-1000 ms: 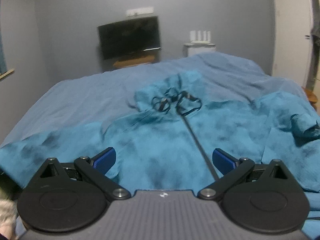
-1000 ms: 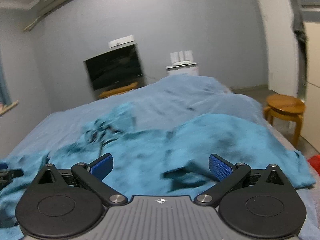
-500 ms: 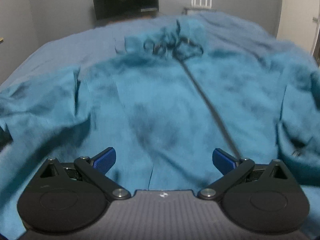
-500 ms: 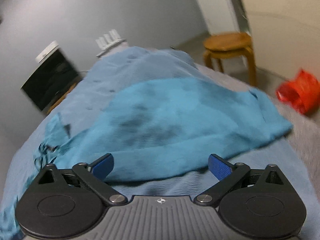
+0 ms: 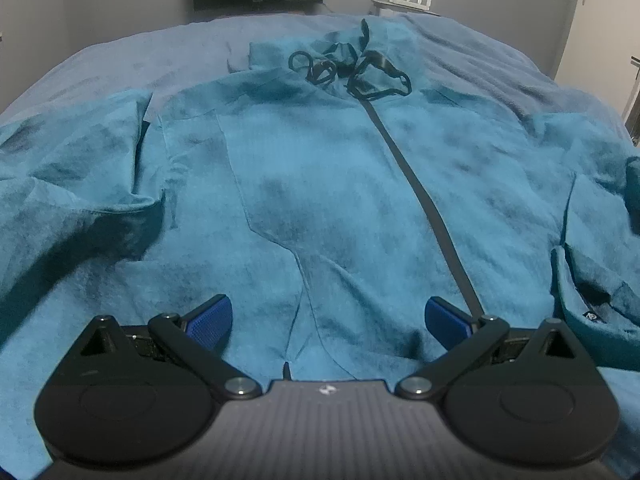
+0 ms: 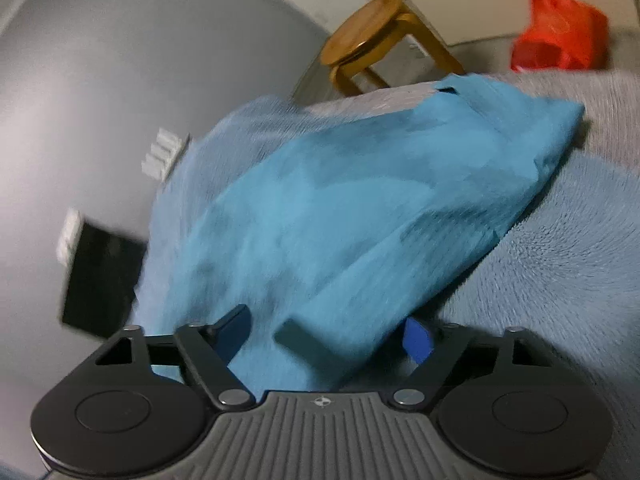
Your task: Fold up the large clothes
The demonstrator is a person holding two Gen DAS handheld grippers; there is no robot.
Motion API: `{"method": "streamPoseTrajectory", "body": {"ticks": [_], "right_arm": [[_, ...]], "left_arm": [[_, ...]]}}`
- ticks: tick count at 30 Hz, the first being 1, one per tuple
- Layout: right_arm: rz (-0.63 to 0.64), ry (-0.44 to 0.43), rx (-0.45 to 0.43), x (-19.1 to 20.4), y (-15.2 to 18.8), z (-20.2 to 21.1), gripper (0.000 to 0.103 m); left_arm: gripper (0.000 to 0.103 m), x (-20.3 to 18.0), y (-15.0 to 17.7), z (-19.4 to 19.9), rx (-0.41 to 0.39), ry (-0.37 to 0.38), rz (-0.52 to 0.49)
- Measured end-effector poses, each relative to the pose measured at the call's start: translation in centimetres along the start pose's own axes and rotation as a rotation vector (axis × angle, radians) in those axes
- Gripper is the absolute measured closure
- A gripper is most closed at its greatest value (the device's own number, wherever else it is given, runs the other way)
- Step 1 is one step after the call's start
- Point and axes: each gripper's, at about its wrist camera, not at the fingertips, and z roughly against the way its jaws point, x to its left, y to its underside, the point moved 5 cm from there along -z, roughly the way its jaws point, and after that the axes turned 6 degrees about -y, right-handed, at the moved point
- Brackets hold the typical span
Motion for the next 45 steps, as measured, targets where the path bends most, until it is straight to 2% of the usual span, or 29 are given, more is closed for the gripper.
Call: {"method": "streamPoseTrajectory", "body": {"ticks": [1, 3, 6, 9, 12, 16, 19, 21, 25, 29, 33, 35, 37, 38, 39, 41, 43, 44, 45], "right_arm": [[-0.038, -0.014, -0.02, -0.6, -0.4, -0.3, 0.035], [-0.122, -0.036, -0.071, -1.8, -1.1, -0.6, 0.058], [-0.219, -0.084, -0.151, -2.8, -2.1, -0.4, 0.08], [-0.189, -0.099, -0.23, -1.2, -3.3, 0.6, 0.091], [-0.044, -0.117, -0.282, 3.2, -4.5, 1.9, 0.094], [0.196, -0.181, -0.31, 11.9, -5.2, 3.0, 0.095], [0.442, -0.252, -0.305, 20.0, -3.6, 3.6, 0.095], [0.607, -0.304, -0.283, 25.3, -0.9, 3.7, 0.096], [0.863, -0.406, -0.186, 33.5, 6.3, 2.7, 0.096], [1.023, -0.506, -0.042, 38.1, 15.2, 1.0, 0.096], [1.099, -0.582, 0.159, 38.4, 24.8, -1.9, 0.095], [1.14, -0.585, 0.266, 37.4, 29.9, -3.1, 0.095], [1.157, -0.562, 0.363, 35.7, 33.7, -4.5, 0.088], [1.146, -0.546, 0.42, 34.6, 34.9, -5.4, 0.077], [1.126, -0.527, 0.475, 33.5, 35.9, -5.8, 0.062], [1.069, -0.497, 0.515, 31.9, 37.0, -5.7, 0.048], [0.976, -0.471, 0.498, 30.9, 35.1, -6.4, 0.041], [0.929, -0.462, 0.485, 28.2, 33.8, -5.8, 0.039], [0.888, -0.45, 0.459, 27.9, 32.6, -5.9, 0.036]], "left_arm": [[0.0, 0.0, 0.0, 0.0, 0.001, 0.002, 0.002], [0.0, 0.1, 0.0, -0.1, 0.0, 0.004, 0.008], [0.0, 0.3, 0.0, 0.1, -0.01, 0.017, 0.027], [0.0, 0.6, -0.1, 0.2, -0.019, 0.029, 0.048], [0.0, 0.7, -0.1, 0.2, -0.019, 0.03, 0.049], [0.0, 0.7, -0.1, 0.2, -0.02, 0.031, 0.052], [0.0, 0.7, -0.1, 0.2, -0.022, 0.032, 0.056], [0.0, 0.8, -0.1, 0.2, -0.024, 0.033, 0.058], [0.0, 0.8, 0.0, 0.1, -0.024, 0.032, 0.058], [0.0, 0.9, 0.1, 0.1, -0.024, 0.031, 0.058], [0.0, 0.9, 0.2, 0.1, -0.024, 0.031, 0.057], [0.0, 0.9, 0.3, 0.0, -0.024, 0.029, 0.055], [0.0, 1.0, 0.3, 0.1, -0.028, 0.03, 0.054], [0.0, 1.0, 0.3, 0.2, -0.032, 0.032, 0.056], [0.0, 1.1, 0.3, 0.3, -0.038, 0.034, 0.061], [0.0, 1.3, 0.1, 0.7, -0.062, 0.041, 0.077], [0.0, 1.5, -0.2, 1.4, -0.102, 0.038, 0.093], [0.0, 1.5, -0.5, 1.8, -0.119, 0.037, 0.094], [0.0, 1.3, -1.0, 2.0, -0.127, 0.04, 0.093]]}}
